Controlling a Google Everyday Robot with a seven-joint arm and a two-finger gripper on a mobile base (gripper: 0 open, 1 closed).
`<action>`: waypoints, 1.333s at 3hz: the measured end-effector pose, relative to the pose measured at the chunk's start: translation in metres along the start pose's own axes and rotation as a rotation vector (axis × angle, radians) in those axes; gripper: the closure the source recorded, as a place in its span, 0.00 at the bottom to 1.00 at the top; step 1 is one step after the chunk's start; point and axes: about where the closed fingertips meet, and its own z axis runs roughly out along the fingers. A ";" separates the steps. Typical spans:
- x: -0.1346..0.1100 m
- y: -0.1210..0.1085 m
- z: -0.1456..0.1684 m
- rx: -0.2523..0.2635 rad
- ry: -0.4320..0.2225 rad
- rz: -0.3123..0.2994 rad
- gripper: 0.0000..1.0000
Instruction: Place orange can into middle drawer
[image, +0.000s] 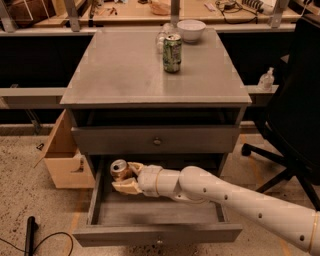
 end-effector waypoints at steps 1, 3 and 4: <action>0.027 -0.007 -0.001 0.000 0.028 -0.010 1.00; 0.091 -0.010 0.011 -0.014 0.087 0.040 1.00; 0.120 -0.009 0.023 -0.010 0.085 0.095 0.82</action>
Offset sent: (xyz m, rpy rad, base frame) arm 0.0082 -0.0282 -0.1015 -0.1170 0.0577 0.0131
